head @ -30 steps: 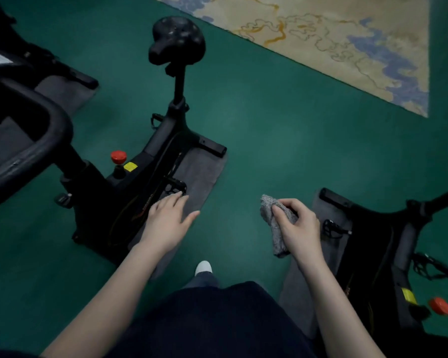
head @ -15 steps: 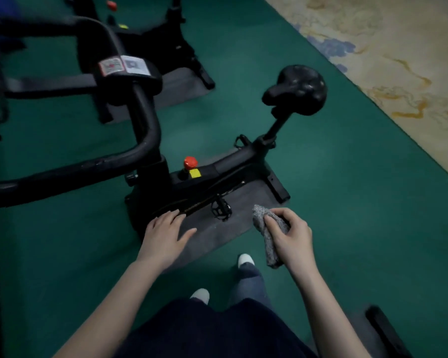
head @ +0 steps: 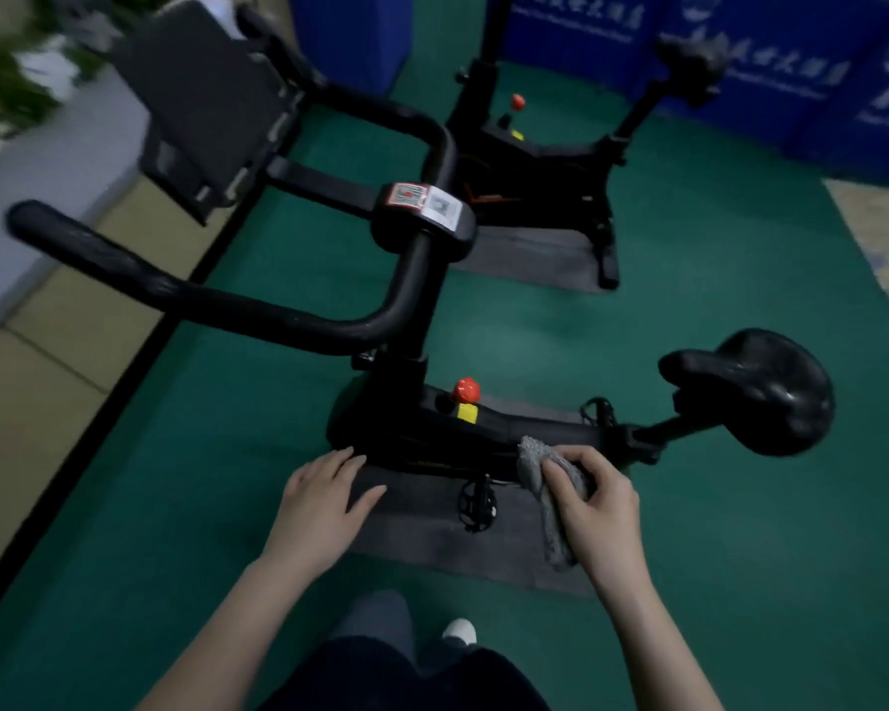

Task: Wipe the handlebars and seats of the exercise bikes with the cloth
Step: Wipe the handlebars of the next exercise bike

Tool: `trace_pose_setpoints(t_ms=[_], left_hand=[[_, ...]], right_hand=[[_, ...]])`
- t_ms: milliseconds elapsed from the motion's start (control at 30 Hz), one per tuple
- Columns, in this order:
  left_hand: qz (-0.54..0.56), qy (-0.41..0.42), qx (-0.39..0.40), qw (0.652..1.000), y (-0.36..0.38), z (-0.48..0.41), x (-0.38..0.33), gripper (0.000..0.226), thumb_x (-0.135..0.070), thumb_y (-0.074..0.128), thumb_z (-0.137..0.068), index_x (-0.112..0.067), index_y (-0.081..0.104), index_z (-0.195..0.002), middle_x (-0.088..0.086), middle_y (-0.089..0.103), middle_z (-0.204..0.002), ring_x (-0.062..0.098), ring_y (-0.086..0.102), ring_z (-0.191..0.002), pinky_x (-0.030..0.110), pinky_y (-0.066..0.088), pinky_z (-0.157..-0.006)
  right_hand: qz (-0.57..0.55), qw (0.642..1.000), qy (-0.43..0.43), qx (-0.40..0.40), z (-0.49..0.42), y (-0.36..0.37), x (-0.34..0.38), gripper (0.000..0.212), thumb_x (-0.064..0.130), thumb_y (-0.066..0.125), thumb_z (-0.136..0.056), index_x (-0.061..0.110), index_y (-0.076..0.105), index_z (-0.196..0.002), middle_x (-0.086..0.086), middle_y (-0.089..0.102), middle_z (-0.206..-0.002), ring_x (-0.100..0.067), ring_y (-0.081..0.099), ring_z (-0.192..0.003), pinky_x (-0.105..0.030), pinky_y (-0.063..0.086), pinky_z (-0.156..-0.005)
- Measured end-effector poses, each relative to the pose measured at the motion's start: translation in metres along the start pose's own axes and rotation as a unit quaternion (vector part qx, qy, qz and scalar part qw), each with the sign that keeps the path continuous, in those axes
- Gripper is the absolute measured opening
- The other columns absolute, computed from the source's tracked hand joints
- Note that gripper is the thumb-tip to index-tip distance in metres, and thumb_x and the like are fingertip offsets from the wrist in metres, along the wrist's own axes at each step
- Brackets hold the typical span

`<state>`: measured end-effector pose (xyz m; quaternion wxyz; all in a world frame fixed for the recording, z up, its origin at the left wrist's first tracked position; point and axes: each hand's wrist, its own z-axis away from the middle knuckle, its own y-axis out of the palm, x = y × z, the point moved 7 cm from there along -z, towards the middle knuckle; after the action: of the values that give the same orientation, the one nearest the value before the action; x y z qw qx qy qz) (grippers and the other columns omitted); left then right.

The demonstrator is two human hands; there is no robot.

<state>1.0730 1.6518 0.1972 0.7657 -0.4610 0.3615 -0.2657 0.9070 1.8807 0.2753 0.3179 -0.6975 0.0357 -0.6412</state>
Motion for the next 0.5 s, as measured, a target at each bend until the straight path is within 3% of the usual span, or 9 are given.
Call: trace_pose_setpoints(t_ms=[100, 267, 500], left_hand=[[0.02, -0.057, -0.029, 0.998, -0.007, 0.015, 0.019, 0.064, -0.057, 0.027, -0.096, -0.022, 0.028, -0.149, -0.003, 0.023, -0.157, 0.014, 0.02, -0.143, 0.03, 0.009, -0.117], [0.069, -0.14, -0.086, 0.984, -0.029, 0.033, 0.052, 0.064, -0.057, 0.029, -0.095, -0.022, 0.026, -0.15, -0.005, 0.023, -0.157, 0.012, 0.019, -0.143, 0.031, 0.01, -0.118], [0.135, -0.183, -0.198, 0.954, -0.082, 0.033, 0.081, 0.066, -0.058, 0.031, -0.092, -0.023, 0.029, -0.148, -0.006, 0.03, -0.153, 0.011, 0.024, -0.141, 0.027, 0.009, -0.115]], right_hand=[[-0.017, 0.997, -0.059, 0.043, -0.018, 0.016, 0.033, 0.021, 0.013, 0.067, -0.086, 0.032, 0.064, -0.079, 0.014, 0.069, -0.083, 0.004, 0.061, -0.081, -0.004, 0.041, -0.067], [-0.073, 0.982, -0.145, 0.099, -0.046, 0.043, 0.101, 0.013, 0.011, 0.065, -0.088, 0.024, 0.066, -0.084, 0.011, 0.068, -0.085, -0.005, 0.063, -0.084, -0.019, 0.048, -0.076], [-0.117, 0.96, -0.222, 0.127, -0.078, 0.078, 0.182, 0.011, 0.01, 0.063, -0.088, 0.02, 0.067, -0.088, 0.012, 0.067, -0.084, -0.006, 0.063, -0.083, -0.028, 0.05, -0.075]])
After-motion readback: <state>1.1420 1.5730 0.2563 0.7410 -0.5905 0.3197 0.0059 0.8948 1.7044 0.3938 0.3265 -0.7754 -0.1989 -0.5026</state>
